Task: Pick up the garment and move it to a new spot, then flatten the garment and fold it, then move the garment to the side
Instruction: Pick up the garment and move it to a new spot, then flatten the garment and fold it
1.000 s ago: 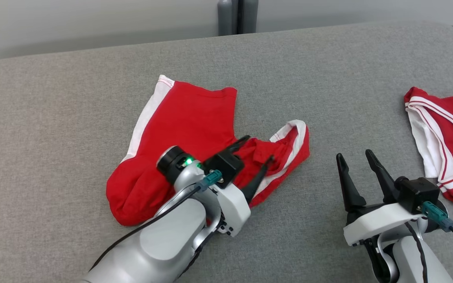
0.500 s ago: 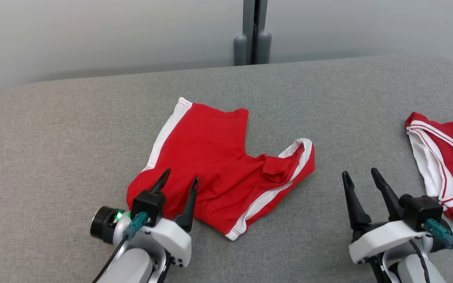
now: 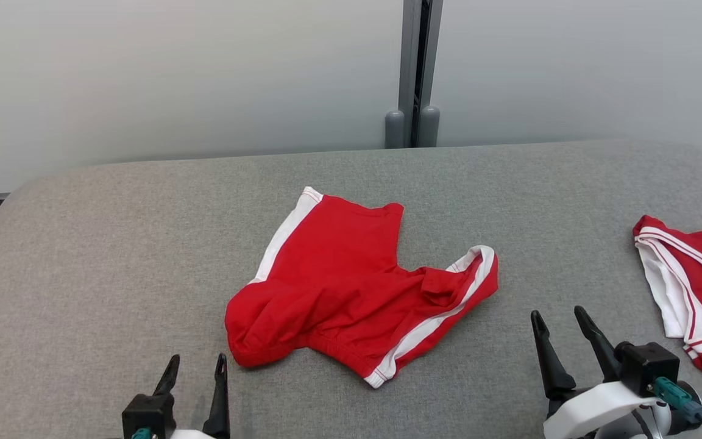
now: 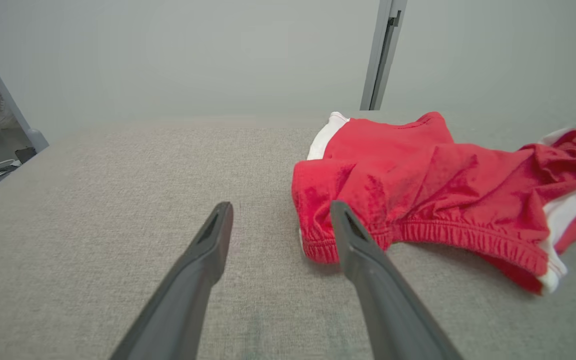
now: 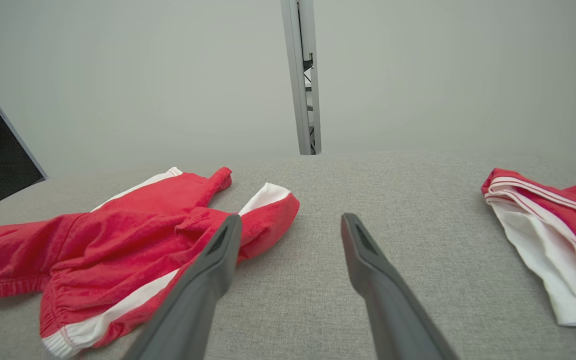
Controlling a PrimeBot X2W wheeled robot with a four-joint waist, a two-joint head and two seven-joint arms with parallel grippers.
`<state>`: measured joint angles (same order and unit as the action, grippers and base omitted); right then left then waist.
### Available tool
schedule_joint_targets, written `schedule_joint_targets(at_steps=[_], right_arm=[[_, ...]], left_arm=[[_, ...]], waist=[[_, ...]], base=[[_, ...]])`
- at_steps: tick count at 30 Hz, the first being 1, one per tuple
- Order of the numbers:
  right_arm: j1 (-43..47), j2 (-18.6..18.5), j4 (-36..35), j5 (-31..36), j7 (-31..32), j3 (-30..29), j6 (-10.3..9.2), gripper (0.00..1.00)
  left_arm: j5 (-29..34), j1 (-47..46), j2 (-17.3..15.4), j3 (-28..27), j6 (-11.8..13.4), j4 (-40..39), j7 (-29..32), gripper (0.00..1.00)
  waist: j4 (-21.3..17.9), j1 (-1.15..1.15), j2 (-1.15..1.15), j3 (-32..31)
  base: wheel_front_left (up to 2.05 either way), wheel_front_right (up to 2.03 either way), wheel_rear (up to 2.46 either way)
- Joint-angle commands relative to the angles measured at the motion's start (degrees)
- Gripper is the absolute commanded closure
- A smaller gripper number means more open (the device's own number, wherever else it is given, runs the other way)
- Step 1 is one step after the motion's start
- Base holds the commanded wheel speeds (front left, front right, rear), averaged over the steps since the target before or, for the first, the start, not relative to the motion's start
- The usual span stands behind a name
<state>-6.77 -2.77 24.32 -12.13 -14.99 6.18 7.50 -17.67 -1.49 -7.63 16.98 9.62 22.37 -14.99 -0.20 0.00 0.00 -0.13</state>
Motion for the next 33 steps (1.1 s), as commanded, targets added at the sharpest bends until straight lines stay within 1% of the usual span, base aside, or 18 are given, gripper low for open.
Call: schedule_joint_targets(at_steps=[1,8,15,17,21,25,29,31,33], right_arm=[[1.1,-0.3,0.1,0.3,-0.2,-0.1,-0.02,0.0],[3.4,-0.3,0.3,0.4,-0.2,-0.7,-0.02,0.0],[3.0,-0.3,0.1,0.3,-0.2,-0.4,-0.02,0.0],[2.5,-0.3,0.0,0.4,-0.2,-0.4,-0.02,0.0],[1.7,-0.3,-0.2,0.6,-0.2,-0.4,-0.02,0.0],[0.0,-0.3,-0.4,0.7,-0.2,-0.2,-0.02,0.0],[-1.3,-0.3,-0.2,1.2,-0.2,-0.1,-0.02,0.0],[-1.8,-0.3,-0.2,1.3,-0.2,-0.2,-0.02,0.0],[-2.2,-0.4,-0.4,1.5,-0.2,-0.3,-0.02,0.0]], left_arm=[[1.4,2.0,0.5,-2.2,-0.6,-0.7,-0.3,0.0],[4.6,6.1,2.5,-8.1,-2.6,-1.6,-0.3,0.0],[6.7,5.8,3.8,-10.4,-4.3,-1.8,-0.3,0.0],[7.1,5.3,4.1,-9.9,-5.6,-1.8,-0.3,0.0],[6.9,3.4,4.5,-6.2,-9.3,-0.1,-0.3,0.0],[2.0,0.2,4.6,0.9,-12.9,2.2,-0.3,0.0],[-6.0,-3.3,4.5,9.4,-15.2,7.3,-0.1,0.0],[-9.6,-5.1,4.5,12.5,-15.7,9.2,-0.1,0.0],[-12.0,-6.5,4.6,15.2,-16.1,11.0,-0.1,0.0]], waist=[[0.3,0.0,0.0,-0.7],[0.8,0.0,0.0,-1.8],[0.7,0.0,0.0,-1.1],[0.7,0.0,0.0,-0.6],[0.4,0.0,0.0,1.1],[-0.5,0.0,0.0,3.6],[-1.9,0.0,0.0,5.4],[-2.6,0.0,0.0,6.1],[-3.3,0.0,0.0,6.9]], base=[[0.0,0.0,0.0],[0.0,0.0,0.0],[0.0,0.0,0.0],[0.0,0.0,0.0],[0.0,0.0,0.0],[0.0,0.0,0.0],[0.0,0.0,0.0],[0.0,0.0,0.0],[0.0,0.0,0.0]])
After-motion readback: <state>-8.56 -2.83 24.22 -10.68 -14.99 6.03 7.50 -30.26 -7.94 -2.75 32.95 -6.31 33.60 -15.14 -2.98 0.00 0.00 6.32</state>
